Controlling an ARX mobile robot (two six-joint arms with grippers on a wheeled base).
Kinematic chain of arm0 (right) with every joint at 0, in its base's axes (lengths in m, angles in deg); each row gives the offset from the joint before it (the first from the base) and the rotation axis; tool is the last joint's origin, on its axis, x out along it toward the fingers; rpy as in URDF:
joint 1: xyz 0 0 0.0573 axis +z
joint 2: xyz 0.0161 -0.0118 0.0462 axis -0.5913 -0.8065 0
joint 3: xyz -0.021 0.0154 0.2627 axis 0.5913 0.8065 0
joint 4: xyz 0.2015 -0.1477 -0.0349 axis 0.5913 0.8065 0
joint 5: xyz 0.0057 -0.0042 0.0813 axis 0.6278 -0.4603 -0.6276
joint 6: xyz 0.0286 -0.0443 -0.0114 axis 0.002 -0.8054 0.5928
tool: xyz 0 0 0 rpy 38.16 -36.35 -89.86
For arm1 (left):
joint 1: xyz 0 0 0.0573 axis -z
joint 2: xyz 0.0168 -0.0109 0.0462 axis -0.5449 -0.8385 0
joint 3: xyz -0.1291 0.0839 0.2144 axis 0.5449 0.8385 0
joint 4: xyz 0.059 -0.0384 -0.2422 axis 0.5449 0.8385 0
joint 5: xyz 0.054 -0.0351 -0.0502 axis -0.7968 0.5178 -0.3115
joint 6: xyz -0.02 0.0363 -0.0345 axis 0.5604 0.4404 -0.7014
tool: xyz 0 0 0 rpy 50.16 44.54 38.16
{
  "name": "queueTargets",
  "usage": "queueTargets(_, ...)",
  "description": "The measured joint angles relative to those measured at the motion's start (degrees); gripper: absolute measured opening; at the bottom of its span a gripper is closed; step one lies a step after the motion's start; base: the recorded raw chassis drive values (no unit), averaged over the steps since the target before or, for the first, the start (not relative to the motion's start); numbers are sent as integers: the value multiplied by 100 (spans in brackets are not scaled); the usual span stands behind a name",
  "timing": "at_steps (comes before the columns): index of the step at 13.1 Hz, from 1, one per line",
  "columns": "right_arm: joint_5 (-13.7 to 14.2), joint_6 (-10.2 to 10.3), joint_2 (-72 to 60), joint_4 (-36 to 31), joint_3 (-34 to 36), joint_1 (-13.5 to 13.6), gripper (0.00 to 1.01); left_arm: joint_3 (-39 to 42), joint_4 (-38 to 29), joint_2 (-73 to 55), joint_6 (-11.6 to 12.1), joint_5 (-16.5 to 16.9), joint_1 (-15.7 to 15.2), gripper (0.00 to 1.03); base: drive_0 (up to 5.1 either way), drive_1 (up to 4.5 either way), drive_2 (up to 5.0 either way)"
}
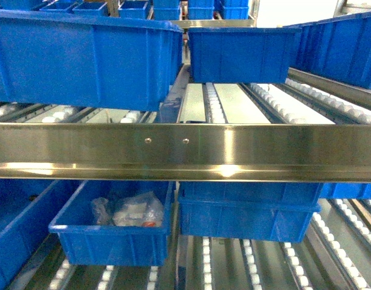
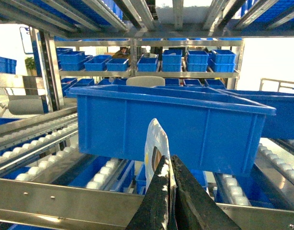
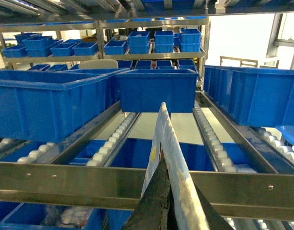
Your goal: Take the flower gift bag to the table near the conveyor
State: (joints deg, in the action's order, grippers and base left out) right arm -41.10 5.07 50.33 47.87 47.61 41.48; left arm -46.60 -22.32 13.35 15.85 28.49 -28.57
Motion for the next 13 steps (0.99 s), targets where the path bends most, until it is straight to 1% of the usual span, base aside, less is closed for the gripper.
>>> queueTargets(5,0,0,0,-4,0,0,2,0,4,0,0,0,0,2,-411,-40,449)
queueTargets(13,0,0,0,4,0,0,2,0,-7,-7,0,-2,0,2,-441,8,422)
